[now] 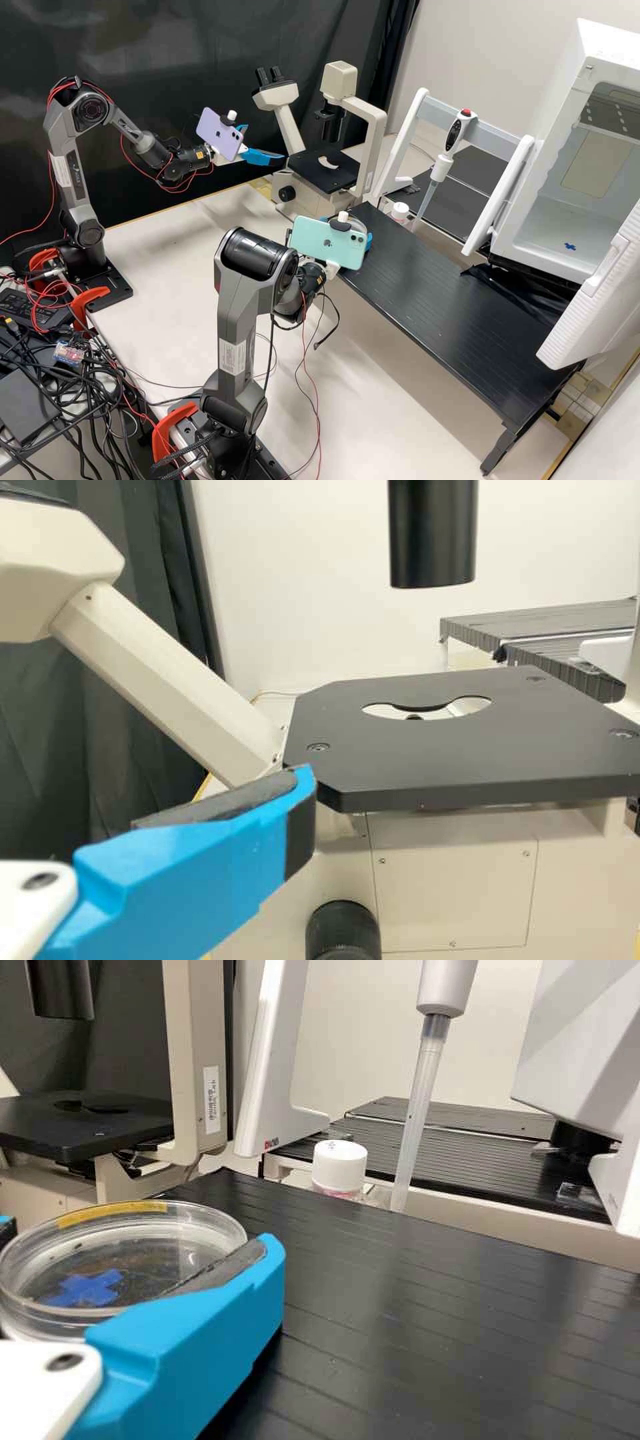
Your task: Move the petri dish to the incubator
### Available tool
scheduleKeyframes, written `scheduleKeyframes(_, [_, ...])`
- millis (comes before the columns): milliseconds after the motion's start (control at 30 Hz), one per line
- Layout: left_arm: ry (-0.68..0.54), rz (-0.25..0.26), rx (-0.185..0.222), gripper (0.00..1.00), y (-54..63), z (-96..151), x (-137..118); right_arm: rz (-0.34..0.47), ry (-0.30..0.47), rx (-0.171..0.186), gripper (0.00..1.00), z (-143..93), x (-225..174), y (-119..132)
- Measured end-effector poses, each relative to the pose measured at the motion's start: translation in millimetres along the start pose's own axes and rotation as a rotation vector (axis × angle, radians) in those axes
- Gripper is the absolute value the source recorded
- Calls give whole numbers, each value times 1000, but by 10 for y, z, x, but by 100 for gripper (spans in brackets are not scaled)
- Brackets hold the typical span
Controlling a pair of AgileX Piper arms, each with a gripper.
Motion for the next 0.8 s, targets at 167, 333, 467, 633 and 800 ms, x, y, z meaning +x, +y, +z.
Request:
scheduleKeyframes(167, [0,0,0,100,0,0,0,0,0,0,0,0,0,0])
scheduleKeyframes(333, [0,0,0,100,0,0,0,2,-2,6,0,9,0,8])
scheduleKeyframes(467, [0,0,0,100,0,0,0,0,1,8,0,49,1,44])
scheduleKeyframes(633, [0,0,0,100,0,0,0,35,-40,13,0,192,-18,202])
scheduleKeyframes(800, [0,0,0,100,0,0,0,120,-139,46,0,406,-71,486])
